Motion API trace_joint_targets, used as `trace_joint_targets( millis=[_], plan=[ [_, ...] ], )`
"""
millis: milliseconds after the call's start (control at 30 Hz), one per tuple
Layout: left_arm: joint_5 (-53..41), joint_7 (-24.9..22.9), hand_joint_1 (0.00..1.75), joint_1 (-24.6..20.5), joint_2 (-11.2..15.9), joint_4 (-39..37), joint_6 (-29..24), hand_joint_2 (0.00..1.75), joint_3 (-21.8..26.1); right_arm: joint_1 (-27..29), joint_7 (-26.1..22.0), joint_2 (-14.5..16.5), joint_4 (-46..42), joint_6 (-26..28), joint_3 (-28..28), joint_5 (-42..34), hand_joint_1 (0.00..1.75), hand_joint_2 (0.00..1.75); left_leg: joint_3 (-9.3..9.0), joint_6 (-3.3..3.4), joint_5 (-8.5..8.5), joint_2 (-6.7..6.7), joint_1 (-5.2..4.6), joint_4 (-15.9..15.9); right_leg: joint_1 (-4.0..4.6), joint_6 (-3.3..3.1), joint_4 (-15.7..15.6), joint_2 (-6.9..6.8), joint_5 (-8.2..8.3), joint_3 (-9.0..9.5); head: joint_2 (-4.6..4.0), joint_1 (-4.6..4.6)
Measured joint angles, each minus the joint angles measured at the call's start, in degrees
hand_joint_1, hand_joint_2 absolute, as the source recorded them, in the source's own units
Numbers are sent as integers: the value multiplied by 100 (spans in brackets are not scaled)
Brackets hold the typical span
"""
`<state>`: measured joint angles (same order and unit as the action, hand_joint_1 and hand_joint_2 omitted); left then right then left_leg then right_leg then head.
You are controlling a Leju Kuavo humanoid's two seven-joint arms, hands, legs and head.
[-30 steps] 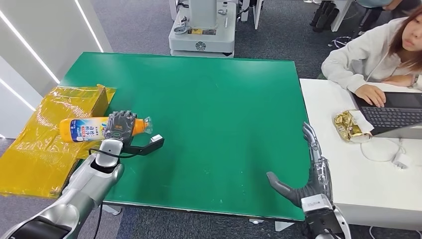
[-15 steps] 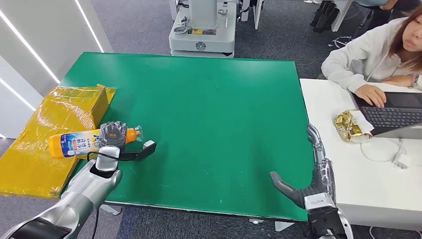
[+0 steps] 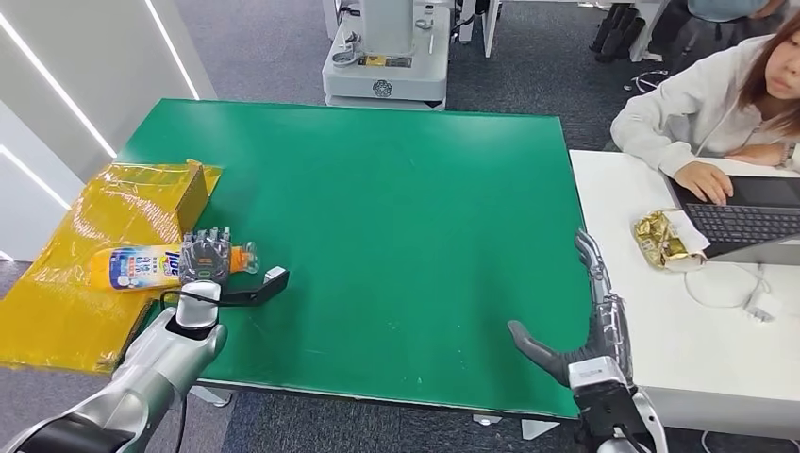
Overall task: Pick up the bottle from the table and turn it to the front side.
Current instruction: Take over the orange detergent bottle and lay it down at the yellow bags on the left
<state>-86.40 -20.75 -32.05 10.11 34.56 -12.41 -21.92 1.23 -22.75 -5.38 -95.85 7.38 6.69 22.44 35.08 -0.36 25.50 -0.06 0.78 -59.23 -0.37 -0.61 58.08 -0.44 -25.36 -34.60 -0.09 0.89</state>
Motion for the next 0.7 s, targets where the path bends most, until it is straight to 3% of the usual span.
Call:
trace_joint_targets(
  millis=[167,333,600,700],
  plan=[
    [5,464,0,12,-171,-1,-167,175,236,-62,-14,0,113,1,1,-21,0,175,-2,2,-2,-12,-1,0,-1,0,0,-12,0,8,0,1],
    [43,1255,0,24,-395,1,-366,175,581,-144,-63,0,253,1,9,-86,0,175,-5,4,-4,-13,-2,-1,-1,1,0,-13,1,11,0,1],
    [141,1640,0,73,-607,73,-445,175,824,-249,-93,0,397,-7,25,-127,0,175,-6,4,-5,-12,-2,0,-1,0,1,-12,1,10,0,1],
    [571,2040,0,153,-685,180,-592,175,880,-302,-107,-2,467,-35,55,-187,0,175,-5,3,-5,-10,-2,0,-1,0,1,-9,1,9,0,1]
  ],
)
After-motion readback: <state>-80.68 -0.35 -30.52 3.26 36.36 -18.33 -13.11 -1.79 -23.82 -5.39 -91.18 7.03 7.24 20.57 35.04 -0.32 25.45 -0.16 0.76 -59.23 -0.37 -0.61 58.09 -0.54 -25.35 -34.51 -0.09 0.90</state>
